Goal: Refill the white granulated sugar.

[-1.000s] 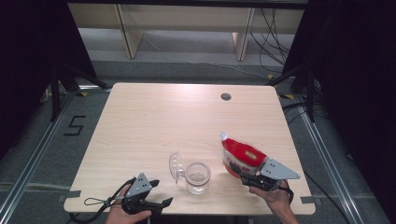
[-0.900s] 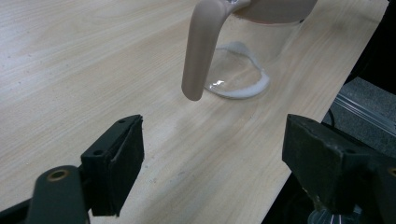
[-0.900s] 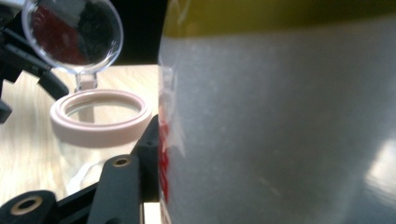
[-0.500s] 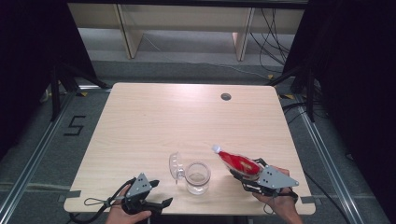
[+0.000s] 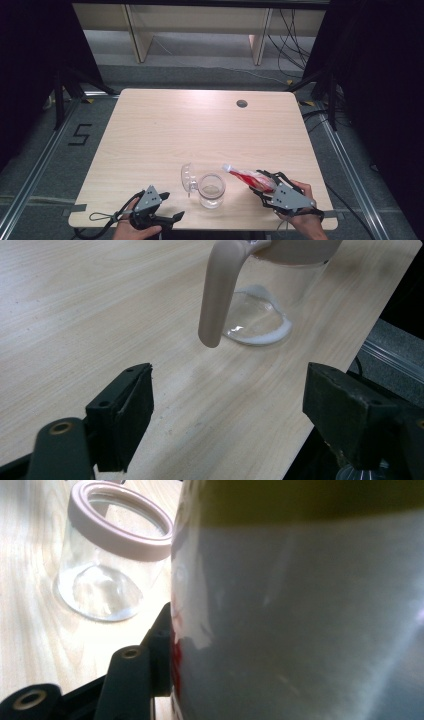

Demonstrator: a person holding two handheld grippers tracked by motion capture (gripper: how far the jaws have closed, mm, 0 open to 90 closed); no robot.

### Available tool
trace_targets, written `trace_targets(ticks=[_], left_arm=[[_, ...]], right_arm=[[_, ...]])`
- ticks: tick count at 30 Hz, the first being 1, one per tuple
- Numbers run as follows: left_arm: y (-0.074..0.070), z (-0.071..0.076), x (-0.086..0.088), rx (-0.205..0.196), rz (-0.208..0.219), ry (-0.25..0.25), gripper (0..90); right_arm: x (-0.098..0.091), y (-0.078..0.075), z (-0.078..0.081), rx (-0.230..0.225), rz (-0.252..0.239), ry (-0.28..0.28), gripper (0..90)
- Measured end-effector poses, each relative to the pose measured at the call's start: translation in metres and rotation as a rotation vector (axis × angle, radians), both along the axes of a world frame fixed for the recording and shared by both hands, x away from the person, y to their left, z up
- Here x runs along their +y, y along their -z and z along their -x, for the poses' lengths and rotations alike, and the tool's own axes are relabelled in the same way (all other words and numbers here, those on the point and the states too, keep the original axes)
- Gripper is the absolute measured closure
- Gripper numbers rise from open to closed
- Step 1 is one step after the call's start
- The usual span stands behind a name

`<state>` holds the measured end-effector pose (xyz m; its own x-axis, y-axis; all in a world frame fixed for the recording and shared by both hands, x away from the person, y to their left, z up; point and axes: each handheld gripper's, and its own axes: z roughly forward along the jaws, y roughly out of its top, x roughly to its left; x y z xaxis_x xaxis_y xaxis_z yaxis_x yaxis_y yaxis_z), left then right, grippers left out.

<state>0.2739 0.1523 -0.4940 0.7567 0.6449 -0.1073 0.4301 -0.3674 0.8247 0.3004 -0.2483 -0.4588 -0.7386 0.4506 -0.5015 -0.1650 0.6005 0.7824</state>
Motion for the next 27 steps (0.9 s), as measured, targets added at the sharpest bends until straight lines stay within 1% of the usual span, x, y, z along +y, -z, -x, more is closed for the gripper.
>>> trace_targets(ticks=[1, 2, 3, 4, 5, 6, 7, 8, 9, 10, 11, 12, 13, 14, 15, 16, 17, 18, 19, 20, 21, 22, 23, 24, 25, 26, 27], left_arm=[[0.000, 0.001, -0.001, 0.015, 0.026, -0.014, 20.1], [0.000, 0.001, -0.001, 0.012, 0.024, -0.014, 20.1], [0.000, 0.001, -0.001, 0.013, 0.023, -0.014, 20.1], [0.001, 0.001, -0.001, 0.013, 0.025, -0.014, 20.1], [0.001, 0.002, -0.001, 0.014, 0.018, -0.012, 20.1], [0.000, 0.000, 0.000, -0.004, -0.016, 0.001, 20.1], [0.001, 0.001, -0.002, -0.004, 0.022, -0.002, 20.1], [0.001, 0.001, -0.002, -0.004, 0.025, -0.001, 20.1], [0.001, 0.001, -0.002, -0.005, 0.024, -0.001, 20.1], [0.001, 0.001, -0.001, -0.003, 0.016, -0.002, 20.1], [0.001, 0.001, -0.001, -0.002, 0.015, -0.001, 20.1], [0.000, -0.001, 0.001, -0.014, -0.021, 0.013, 20.1], [0.001, 0.002, 0.000, 0.014, -0.013, -0.013, 20.1], [0.001, 0.002, 0.000, 0.014, -0.013, -0.013, 20.1], [0.001, 0.002, -0.002, 0.016, 0.013, -0.012, 20.1], [0.001, 0.002, -0.002, 0.017, 0.011, -0.012, 20.1], [0.002, 0.002, -0.002, 0.014, 0.009, -0.008, 20.1], [0.001, 0.002, -0.002, 0.017, 0.003, -0.010, 20.1], [0.001, 0.002, -0.002, 0.018, 0.004, -0.011, 20.1], [0.002, 0.001, -0.002, 0.013, 0.009, -0.008, 20.1], [0.003, 0.000, -0.001, -0.005, 0.012, 0.002, 20.1], [0.002, 0.000, -0.001, -0.001, 0.002, 0.002, 20.1], [0.001, 0.001, -0.001, 0.003, -0.002, 0.002, 20.1], [0.001, 0.002, -0.002, 0.014, 0.001, -0.011, 20.1], [0.002, 0.002, -0.002, 0.019, 0.003, -0.009, 20.1], [0.002, 0.002, -0.002, 0.019, 0.003, -0.010, 20.1], [0.002, 0.002, -0.002, 0.017, 0.010, -0.010, 20.1]], right_arm=[[0.002, -0.001, 0.002, -0.009, 0.022, -0.002, 48.3], [0.002, -0.001, 0.002, -0.009, 0.022, -0.002, 48.3], [0.003, -0.001, 0.003, -0.012, 0.038, -0.004, 48.3], [0.004, -0.001, 0.004, -0.024, 0.055, -0.004, 48.3], [0.006, -0.001, 0.004, -0.023, 0.072, -0.004, 48.3], [0.007, -0.001, 0.005, -0.032, 0.099, -0.001, 48.3], [0.009, -0.001, 0.006, -0.032, 0.104, -0.006, 48.3], [0.011, -0.002, 0.007, -0.053, 0.143, -0.002, 48.3], [0.013, -0.003, 0.010, -0.066, 0.175, -0.009, 48.4], [0.013, -0.003, 0.010, -0.066, 0.175, -0.009, 48.4], [0.014, -0.003, 0.010, -0.073, 0.189, 0.000, 48.4], [0.016, -0.002, 0.011, -0.079, 0.214, 0.006, 48.4], [0.017, -0.002, 0.011, -0.106, 0.252, -0.007, 48.4], [0.017, -0.002, 0.011, -0.106, 0.252, -0.007, 48.4], [0.019, -0.001, 0.014, -0.124, 0.282, 0.009, 48.5], [0.019, -0.001, 0.014, -0.124, 0.282, 0.009, 48.5], [0.020, -0.002, 0.014, -0.140, 0.300, 0.006, 48.5], [0.021, -0.004, 0.014, -0.139, 0.306, -0.004, 48.5], [0.021, -0.004, 0.016, -0.146, 0.303, 0.005, 48.5], [0.022, -0.005, 0.016, -0.161, 0.318, 0.000, 48.5], [0.024, -0.005, 0.016, -0.175, 0.342, -0.006, 48.6], [0.024, -0.005, 0.015, -0.194, 0.353, -0.012, 48.6], [0.025, -0.005, 0.015, -0.198, 0.347, -0.015, 48.6], [0.025, -0.005, 0.015, -0.198, 0.358, -0.016, 48.6], [0.025, -0.004, 0.017, -0.175, 0.341, 0.004, 48.6], [0.026, -0.005, 0.014, -0.223, 0.382, -0.018, 48.6], [0.026, -0.005, 0.015, -0.211, 0.388, -0.010, 48.7]])
